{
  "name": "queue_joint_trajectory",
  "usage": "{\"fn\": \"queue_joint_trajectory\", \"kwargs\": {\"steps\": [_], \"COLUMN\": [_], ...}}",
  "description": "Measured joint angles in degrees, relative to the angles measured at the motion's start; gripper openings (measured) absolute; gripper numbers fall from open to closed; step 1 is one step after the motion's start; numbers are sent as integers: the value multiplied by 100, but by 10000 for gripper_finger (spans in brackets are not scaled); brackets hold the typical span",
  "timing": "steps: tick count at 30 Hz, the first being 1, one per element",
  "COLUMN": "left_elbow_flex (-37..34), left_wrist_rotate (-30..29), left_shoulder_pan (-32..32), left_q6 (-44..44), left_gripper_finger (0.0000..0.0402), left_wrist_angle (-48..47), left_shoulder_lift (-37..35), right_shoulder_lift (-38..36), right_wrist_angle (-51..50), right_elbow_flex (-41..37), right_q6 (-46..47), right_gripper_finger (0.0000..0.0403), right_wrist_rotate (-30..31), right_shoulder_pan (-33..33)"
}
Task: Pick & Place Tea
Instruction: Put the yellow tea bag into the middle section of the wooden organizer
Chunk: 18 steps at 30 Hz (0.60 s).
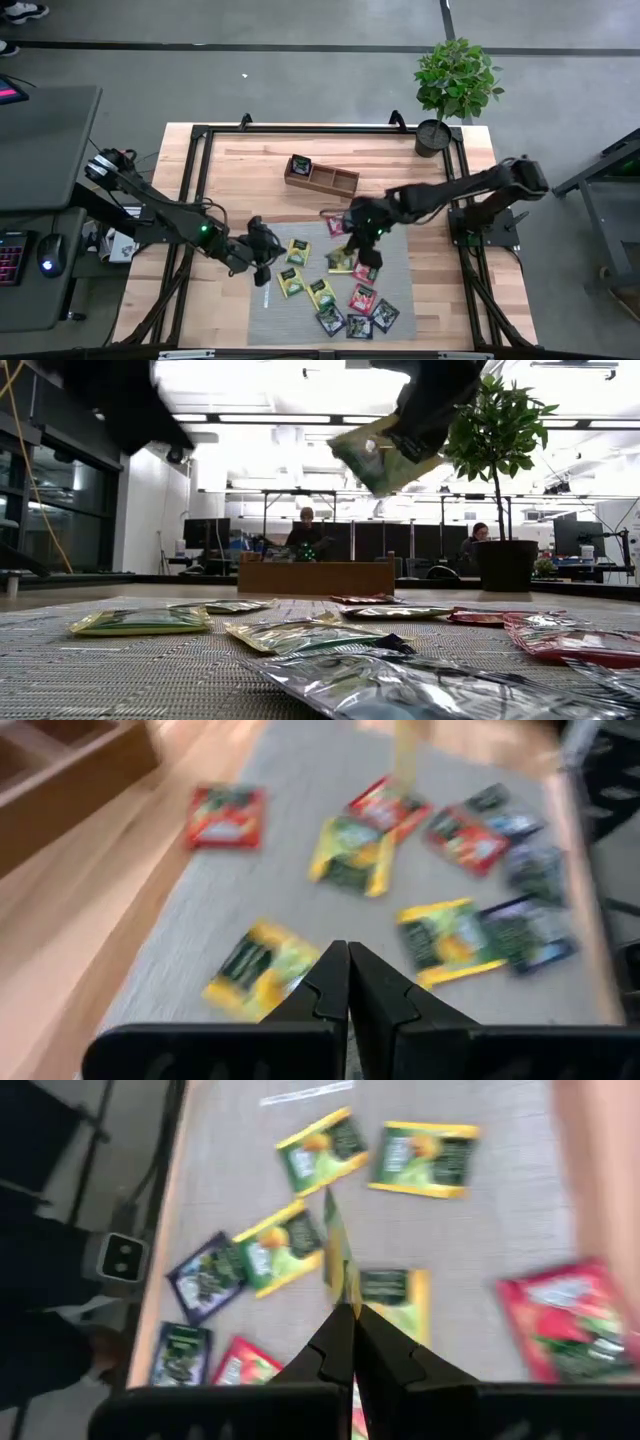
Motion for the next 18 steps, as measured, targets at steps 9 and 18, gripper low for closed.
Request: {"fn": "queue_joint_trajectory", "kwargs": {"steps": [9,18], "left_elbow_flex": [-1549,-2085], "left_wrist_rotate": [-204,1841], "left_shoulder_pan": [201,2048], "left_q6": [116,1780], "left_gripper_finger": [1,1], "left_wrist_angle": [1653,2652], "left_shoulder_lift": [-941,-1730], "right_shoulder_lift": [-151,977], "right_wrist_angle": [-1499,-2658], "right_elbow_flex": [952,3225], "right_q6": [-968,-1561], "right_gripper_finger": [0,0], "right_wrist_rotate": [143,143], "right_shoulder_pan": [-1224,-2561]}}
